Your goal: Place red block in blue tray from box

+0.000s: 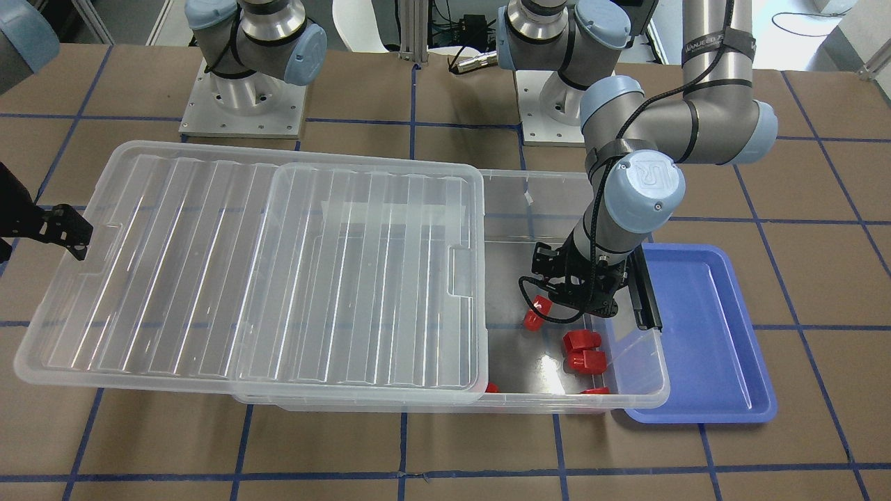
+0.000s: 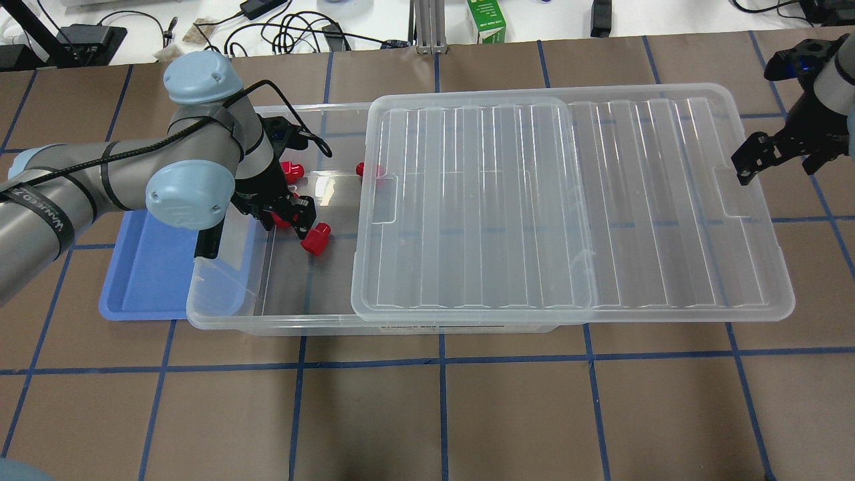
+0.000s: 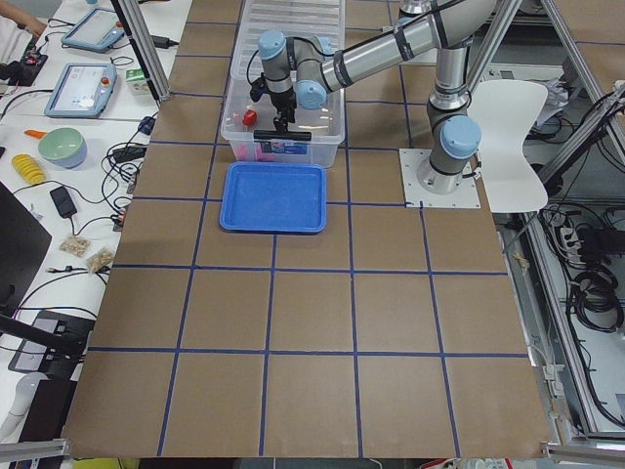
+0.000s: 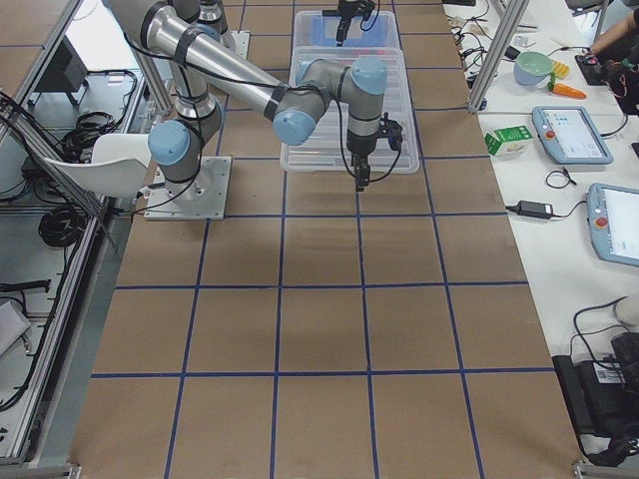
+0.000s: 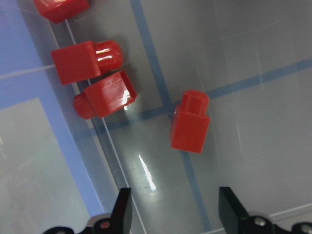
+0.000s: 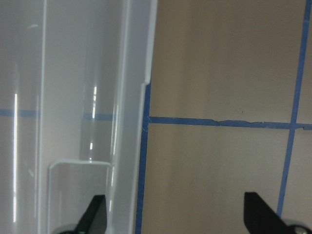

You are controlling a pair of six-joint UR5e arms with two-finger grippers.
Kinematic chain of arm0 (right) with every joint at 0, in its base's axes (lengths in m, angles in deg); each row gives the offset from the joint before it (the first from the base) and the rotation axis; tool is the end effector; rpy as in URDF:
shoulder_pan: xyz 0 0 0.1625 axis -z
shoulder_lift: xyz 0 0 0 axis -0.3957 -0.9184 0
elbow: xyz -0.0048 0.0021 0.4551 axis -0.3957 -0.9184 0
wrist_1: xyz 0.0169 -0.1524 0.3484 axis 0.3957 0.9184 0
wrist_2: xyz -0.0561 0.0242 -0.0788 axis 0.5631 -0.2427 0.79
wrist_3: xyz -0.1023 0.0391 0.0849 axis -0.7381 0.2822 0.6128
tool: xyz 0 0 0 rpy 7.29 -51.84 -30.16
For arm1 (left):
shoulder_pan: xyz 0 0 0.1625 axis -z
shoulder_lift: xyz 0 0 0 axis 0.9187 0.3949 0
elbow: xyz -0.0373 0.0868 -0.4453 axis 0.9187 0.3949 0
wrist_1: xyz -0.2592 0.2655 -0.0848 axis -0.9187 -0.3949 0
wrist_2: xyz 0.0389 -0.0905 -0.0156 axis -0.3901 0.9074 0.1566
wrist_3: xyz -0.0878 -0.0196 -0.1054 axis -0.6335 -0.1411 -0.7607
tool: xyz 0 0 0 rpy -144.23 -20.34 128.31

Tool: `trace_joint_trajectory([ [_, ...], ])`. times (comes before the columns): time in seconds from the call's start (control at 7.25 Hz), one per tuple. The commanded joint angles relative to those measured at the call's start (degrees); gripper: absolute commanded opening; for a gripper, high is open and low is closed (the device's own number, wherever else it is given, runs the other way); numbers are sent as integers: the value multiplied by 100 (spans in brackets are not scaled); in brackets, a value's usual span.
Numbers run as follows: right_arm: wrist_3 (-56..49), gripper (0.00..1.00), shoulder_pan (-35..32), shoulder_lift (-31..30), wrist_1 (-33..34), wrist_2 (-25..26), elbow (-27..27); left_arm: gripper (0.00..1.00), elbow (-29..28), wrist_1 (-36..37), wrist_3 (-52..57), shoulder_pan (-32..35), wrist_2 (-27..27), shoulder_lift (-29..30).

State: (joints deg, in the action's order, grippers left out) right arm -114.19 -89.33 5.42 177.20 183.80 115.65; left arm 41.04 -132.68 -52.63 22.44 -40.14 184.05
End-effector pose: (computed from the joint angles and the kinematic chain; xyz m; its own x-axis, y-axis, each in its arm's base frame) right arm -0.0919 -0.5006 0.3695 -0.9902 -0.0725 0.1197 -0.0747 0.9971 -0.0136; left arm -0.1247 -0.5148 0.2653 -0.9503 0.3098 0.0299 0.3112 0.9434 0.1146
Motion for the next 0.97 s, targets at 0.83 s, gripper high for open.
trace_joint_trajectory([
  [0.83, 589, 100, -43, -1259, -2828, -15, -1385, 69, 35, 682, 452, 134, 140, 655],
])
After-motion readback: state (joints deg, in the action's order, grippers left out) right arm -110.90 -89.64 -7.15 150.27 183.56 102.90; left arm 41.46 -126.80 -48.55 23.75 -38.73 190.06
